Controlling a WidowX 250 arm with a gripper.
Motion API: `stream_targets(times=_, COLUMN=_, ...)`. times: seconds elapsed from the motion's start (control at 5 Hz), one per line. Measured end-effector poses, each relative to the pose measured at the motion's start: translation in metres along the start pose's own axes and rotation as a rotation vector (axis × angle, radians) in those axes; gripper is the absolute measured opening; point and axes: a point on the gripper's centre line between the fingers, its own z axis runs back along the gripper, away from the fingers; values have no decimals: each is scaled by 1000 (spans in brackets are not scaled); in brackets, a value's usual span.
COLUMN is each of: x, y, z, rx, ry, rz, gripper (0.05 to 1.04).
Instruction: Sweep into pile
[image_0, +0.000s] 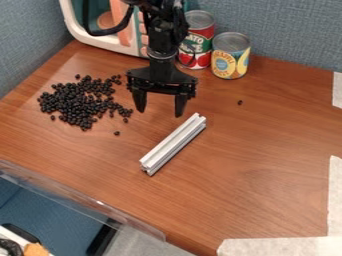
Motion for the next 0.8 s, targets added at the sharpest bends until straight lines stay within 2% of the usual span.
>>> stream_targets(times=0.2, x=-6, y=1, z=-10, rx=12, ry=40, rz=-11, gripper=999)
stream_targets(times=0.4, x=-12, y=6, z=3, rx=34, ry=76, rz=-57, gripper=999)
stream_targets(times=0.6, x=-2, y=6, z=19, rx=53, ry=69, rz=-88, gripper=999)
stream_targets(times=0.8, x=3, y=-10, z=25, rx=3, ry=37, rz=-225, gripper=999)
